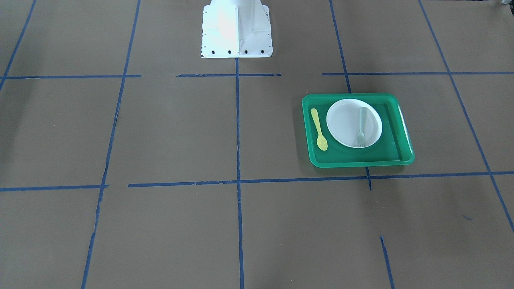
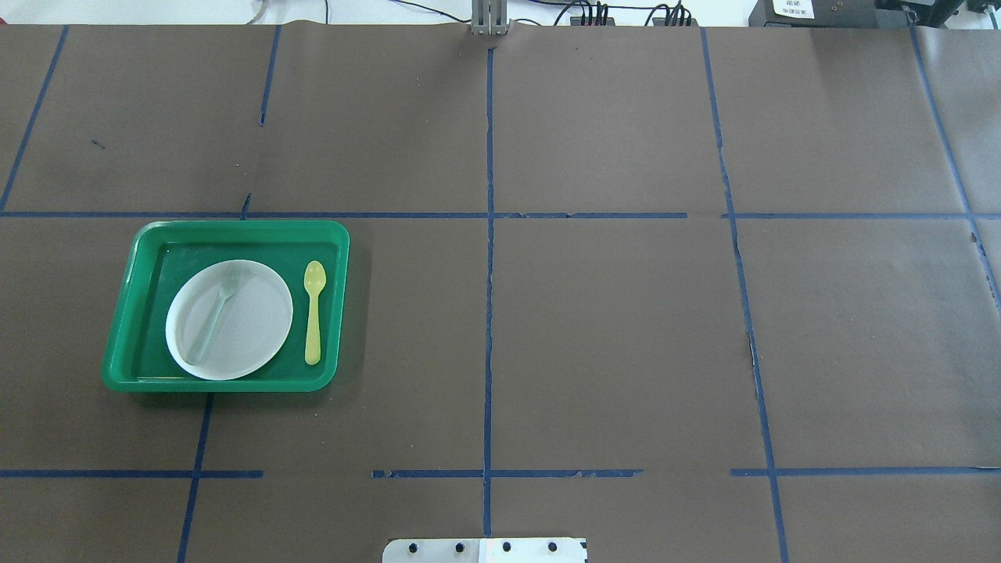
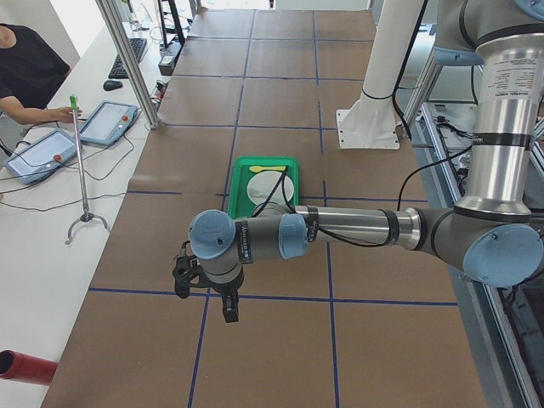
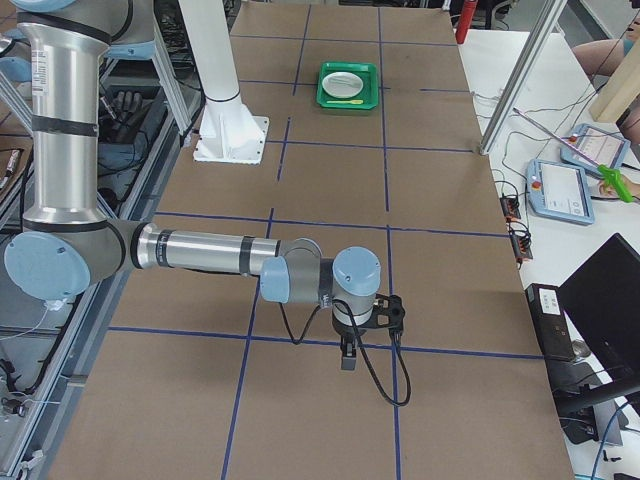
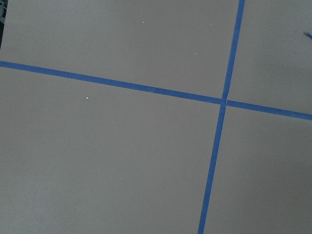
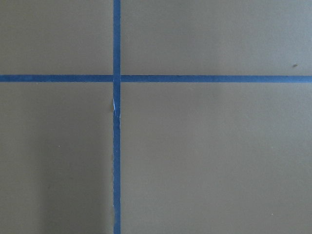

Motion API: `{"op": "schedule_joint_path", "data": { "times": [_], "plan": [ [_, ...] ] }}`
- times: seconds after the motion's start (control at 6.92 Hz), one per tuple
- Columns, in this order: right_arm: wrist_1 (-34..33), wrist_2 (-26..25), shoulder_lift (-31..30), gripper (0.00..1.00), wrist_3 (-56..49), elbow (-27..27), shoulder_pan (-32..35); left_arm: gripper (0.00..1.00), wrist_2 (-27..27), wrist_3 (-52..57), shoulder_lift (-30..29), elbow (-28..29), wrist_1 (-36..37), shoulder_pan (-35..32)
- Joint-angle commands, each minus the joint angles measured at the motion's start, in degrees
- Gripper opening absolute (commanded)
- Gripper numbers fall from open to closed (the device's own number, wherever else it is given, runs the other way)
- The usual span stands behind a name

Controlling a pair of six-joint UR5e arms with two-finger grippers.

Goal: Place spoon

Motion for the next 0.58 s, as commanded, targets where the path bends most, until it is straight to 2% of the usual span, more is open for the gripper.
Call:
{"op": "schedule_joint_path", "data": {
  "times": [0.0,0.43],
  "plan": [
    [0.0,0.04,0.0,1.0,0.0,0.02,0.0,1.0,0.2,0.0,-0.19,-0.27,-0.04,0.08],
    [0.0,0.04,0.0,1.0,0.0,0.02,0.0,1.0,0.29,0.0,-0.11,-3.24,-0.05,0.08]
  ]
}}
